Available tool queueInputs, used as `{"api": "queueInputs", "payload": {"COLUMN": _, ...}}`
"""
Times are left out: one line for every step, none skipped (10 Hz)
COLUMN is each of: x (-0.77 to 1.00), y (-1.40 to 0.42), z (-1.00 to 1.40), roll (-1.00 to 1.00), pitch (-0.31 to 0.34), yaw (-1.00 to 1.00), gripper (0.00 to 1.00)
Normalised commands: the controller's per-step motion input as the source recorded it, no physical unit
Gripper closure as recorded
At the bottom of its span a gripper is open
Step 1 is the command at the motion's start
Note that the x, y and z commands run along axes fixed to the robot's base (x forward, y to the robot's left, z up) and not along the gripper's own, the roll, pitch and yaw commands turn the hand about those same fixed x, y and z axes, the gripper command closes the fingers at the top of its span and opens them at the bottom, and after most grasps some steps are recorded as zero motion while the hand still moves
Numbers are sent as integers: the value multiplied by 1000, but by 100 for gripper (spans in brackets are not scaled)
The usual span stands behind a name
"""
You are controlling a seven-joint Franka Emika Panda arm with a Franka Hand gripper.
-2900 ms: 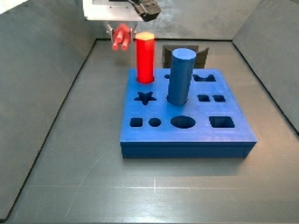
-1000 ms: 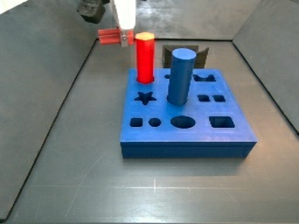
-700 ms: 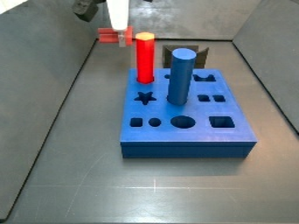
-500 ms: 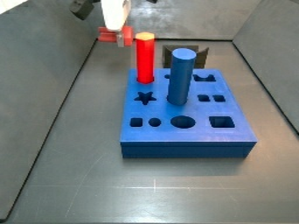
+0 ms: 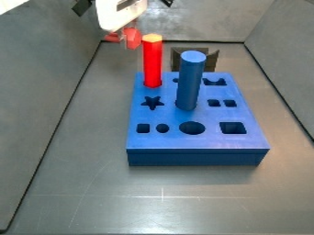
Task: Pick up the 3 prong object. Move up. Rotate the 3 prong object. Place the 3 prong object on the fixture. Regrasp the 3 prong object. Move to above the board. Insert the 3 prong object.
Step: Rotate the 3 prong object.
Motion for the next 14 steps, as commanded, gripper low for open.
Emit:
{"api": "queueInputs", "payload": {"x": -8, "y": 17, "z": 3, "roll": -5, "pitch": -1, "yaw": -1000, "gripper": 100}}
{"api": "queueInputs", "payload": {"x": -8, "y": 17, "z": 3, "roll": -5, "pitch": -2, "yaw": -1000, "gripper": 100}}
{"api": "queueInputs", "payload": {"x": -8, "y": 17, "z": 3, "roll": -6, "pitch": -2, "yaw": -1000, "gripper": 100}}
{"api": "queueInputs", "payload": {"x": -8, "y": 17, "z": 3, "roll": -6, "pitch": -2, "yaw": -1000, "gripper": 100}}
{"api": "queueInputs", "payload": {"x": -8, "y": 17, "z": 3, "roll": -6, "pitch": -2, "yaw": -1000, "gripper": 100}}
{"api": "queueInputs", "payload": {"x": -8, "y": 17, "z": 3, "roll": -7, "pitch": -2, "yaw": -1000, "gripper": 100}}
{"api": "queueInputs", "payload": {"x": -8, "y": 17, "z": 3, "roll": -7, "pitch": -2, "yaw": -1000, "gripper": 100}}
{"api": "queueInputs", "payload": {"x": -8, "y": 17, "z": 3, "roll": -8, "pitch": -3, "yaw": -1000, "gripper": 100}}
{"api": "queueInputs", "payload": {"x": -8, "y": 17, "z": 3, "roll": -9, "pitch": -3, "yaw": -1000, "gripper": 100}}
{"api": "queueInputs", "payload": {"x": -8, "y": 17, "z": 3, "roll": -11, "pitch": -3, "yaw": -1000, "gripper": 100}}
{"api": "queueInputs", "payload": {"x": -8, "y": 17, "z": 3, "roll": -12, "pitch": -4, "yaw": -1000, "gripper": 100}}
{"api": "queueInputs", "payload": {"x": -8, "y": 17, "z": 3, "roll": -14, "pitch": -4, "yaw": -1000, "gripper": 100}}
{"api": "queueInputs", "payload": {"x": -8, "y": 17, "z": 3, "roll": -16, "pitch": -5, "yaw": -1000, "gripper": 100}}
{"api": "queueInputs", "payload": {"x": -8, "y": 17, "z": 3, "roll": -21, "pitch": -7, "yaw": -1000, "gripper": 100}}
